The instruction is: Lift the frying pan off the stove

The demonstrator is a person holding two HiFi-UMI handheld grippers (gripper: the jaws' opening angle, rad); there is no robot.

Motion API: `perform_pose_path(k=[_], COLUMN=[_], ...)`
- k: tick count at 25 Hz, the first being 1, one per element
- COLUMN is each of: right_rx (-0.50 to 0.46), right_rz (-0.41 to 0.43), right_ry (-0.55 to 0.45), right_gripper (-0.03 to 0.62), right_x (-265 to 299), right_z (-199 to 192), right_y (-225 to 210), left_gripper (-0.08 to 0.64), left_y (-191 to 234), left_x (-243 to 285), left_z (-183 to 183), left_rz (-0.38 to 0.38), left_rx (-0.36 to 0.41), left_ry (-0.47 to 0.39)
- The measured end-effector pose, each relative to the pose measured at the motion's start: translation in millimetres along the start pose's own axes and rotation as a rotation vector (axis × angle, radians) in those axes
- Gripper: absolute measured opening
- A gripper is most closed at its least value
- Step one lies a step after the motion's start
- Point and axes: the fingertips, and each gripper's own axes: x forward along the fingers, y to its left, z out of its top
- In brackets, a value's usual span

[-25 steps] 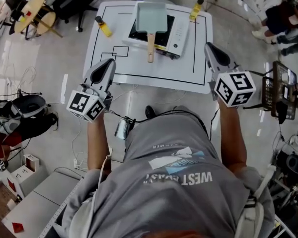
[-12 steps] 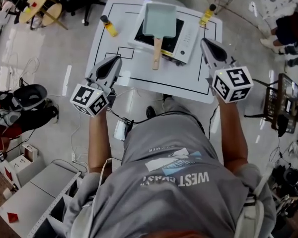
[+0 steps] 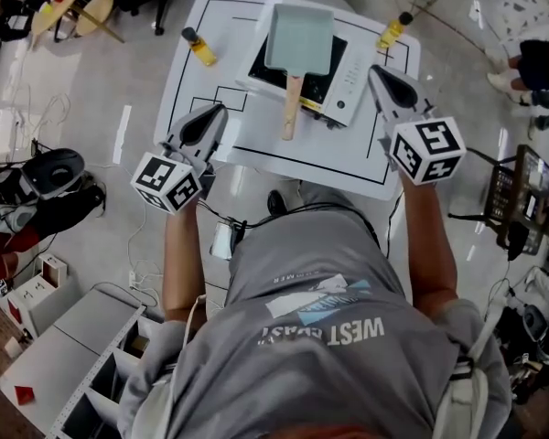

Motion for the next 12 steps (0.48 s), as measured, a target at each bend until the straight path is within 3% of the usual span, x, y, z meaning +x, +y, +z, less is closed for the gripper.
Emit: perform_pose_path(k=[12], right_rx=[0.011], right_rz=[0.01], right_ry=[0.043], right_gripper=[0.011], right_x=[27.4], right_z=[-15.3], right_y=[-13.9], left_gripper=[0.003], left_y=[7.2], left_x=[42.3], left_z=[-25.1], left_rz=[-0.086], left_rx=[-0.089], left_ry=[0.056])
